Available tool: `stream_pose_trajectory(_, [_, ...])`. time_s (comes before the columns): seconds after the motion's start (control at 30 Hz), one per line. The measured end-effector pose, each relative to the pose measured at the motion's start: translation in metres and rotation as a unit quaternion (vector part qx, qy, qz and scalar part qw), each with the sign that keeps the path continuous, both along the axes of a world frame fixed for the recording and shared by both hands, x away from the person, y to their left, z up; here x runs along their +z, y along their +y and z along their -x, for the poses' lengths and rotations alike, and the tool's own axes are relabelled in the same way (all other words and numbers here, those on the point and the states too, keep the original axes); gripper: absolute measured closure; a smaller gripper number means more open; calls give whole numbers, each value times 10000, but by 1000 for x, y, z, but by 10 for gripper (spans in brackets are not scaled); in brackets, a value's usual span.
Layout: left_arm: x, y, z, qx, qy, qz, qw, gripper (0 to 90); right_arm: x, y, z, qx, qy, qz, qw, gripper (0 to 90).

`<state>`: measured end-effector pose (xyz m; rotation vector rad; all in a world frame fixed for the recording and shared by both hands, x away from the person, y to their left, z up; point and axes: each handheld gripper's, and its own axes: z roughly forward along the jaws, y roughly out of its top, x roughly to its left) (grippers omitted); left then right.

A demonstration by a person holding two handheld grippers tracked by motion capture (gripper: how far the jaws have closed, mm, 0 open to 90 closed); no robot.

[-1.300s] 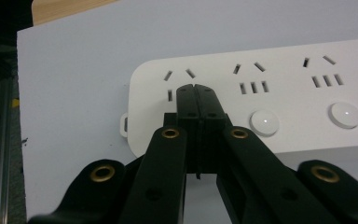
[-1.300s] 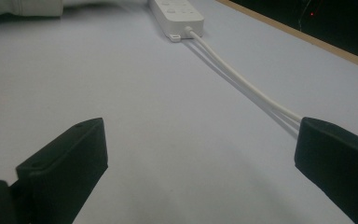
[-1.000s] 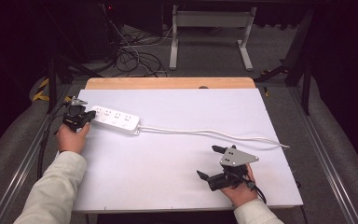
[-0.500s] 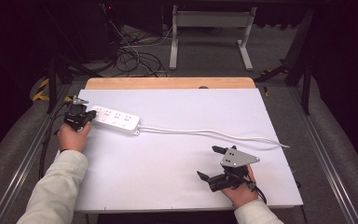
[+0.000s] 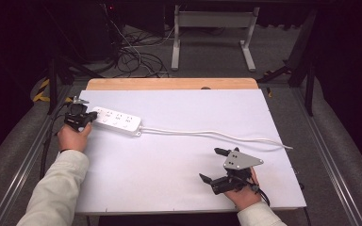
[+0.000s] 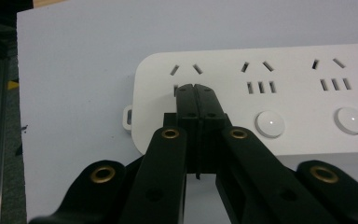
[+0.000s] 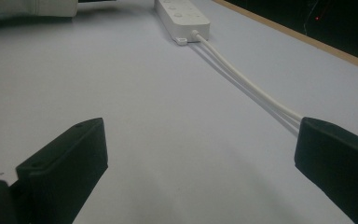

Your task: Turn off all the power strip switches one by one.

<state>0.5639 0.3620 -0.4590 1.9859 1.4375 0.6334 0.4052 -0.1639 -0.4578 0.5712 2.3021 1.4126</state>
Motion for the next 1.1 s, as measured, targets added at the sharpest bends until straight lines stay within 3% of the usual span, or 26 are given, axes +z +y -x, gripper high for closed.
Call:
stream_pose_trajectory(0.07, [0, 2, 0, 14, 38, 128, 9999, 900, 0, 0, 0, -4, 10, 1, 10000, 33])
stream_pose_trajectory(0.2, [4, 4, 4, 71, -12, 175, 9998, 900, 1, 0, 0, -18, 3, -25, 10000, 33])
stream_pose_trajectory(0.3, [6, 7, 9, -67, -228, 115, 9997, 900, 1, 0, -2, -28, 4, -35, 10000, 33])
stream_pose_trajectory(0.4, [15, 7, 14, -177, -451, 301, 9984, 900, 0, 0, -2, -20, -3, -16, 10000, 33])
stream_pose_trajectory(0.5, [19, 4, 18, -296, -520, 387, 9975, 900, 0, 1, -2, -11, 1, -2, 10000, 33])
stream_pose_trajectory(0.8, [18, -17, 22, -821, -440, 455, 9946, 900, 1, 1, -2, 11, -7, -35, 10000, 33])
stream_pose_trajectory(1.1, [9, -16, 18, -721, -249, 355, 9965, 900, 1, 2, -2, 17, 14, -19, 10000, 33])
